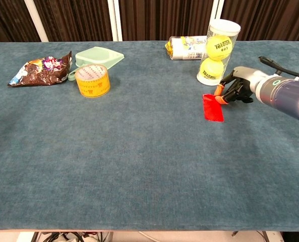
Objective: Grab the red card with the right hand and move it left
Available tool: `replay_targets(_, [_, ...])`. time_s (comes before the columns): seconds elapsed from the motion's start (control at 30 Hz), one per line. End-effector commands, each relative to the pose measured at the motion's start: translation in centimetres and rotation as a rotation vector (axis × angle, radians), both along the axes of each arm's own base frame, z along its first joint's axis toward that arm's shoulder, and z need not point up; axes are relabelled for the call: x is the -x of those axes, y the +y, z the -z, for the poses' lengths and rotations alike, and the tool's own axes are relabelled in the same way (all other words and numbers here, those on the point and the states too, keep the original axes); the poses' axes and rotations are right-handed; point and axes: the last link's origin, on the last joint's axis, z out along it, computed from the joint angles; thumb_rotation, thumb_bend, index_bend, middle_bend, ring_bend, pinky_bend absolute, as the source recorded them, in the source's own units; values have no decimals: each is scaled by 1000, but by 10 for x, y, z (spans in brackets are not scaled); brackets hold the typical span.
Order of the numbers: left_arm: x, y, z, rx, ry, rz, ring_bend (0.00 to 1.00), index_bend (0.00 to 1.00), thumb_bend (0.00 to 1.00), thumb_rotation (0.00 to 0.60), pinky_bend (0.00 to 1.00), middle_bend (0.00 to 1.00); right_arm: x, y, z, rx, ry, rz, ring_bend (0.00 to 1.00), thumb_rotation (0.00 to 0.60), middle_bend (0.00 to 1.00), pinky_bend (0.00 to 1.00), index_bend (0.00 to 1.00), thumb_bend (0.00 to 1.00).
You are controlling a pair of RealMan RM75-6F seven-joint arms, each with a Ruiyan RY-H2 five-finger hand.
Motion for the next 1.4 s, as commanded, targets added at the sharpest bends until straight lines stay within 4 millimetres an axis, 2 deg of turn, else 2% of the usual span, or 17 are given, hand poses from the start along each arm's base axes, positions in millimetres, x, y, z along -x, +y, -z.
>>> replay_targets(0.03, [0,0,0,-1,-1,-2,95,203,337,600,19,117,0,0,1,3,-1,3,962,600,874,928,603,405])
replay_targets(0.27, [0,0,0,-1,-2,-7,95,203,337,600,19,117,2,1,0,3,13,-11,965,600,877,928,631,482])
replay_targets(0.47, [0,0,0,-2,-5,-10,95,203,337,600,19,117,-5,7,-5,-7,-34,-41,968,600,880,928,645,484])
replay_targets(0.6, [0,0,0,-1,-6,-13,95,203,337,600,19,117,-16,20,-13,-7,-58,-101,970,600,882,928,648,484])
replay_targets(0.77, [0,0,0,-3,-7,-14,95,203,337,600,19,117,-34,49,-28,-24,-100,-174,970,600,882,928,649,484])
replay_targets(1.03, [0,0,0,-3,-7,-16,96,203,337,600,19,117,-64,89,-62,-72,-163,-246,970,600,882,928,653,485])
replay_targets(1.13, [0,0,0,-5,-8,-16,96,203,337,600,19,117,-85,98,-88,-80,-266,-282,970,600,882,928,652,485])
replay_targets(1.4, [0,0,0,-8,-8,-16,96,203,337,600,19,117,-116,86,-149,-75,-417,-325,970,600,882,928,652,485])
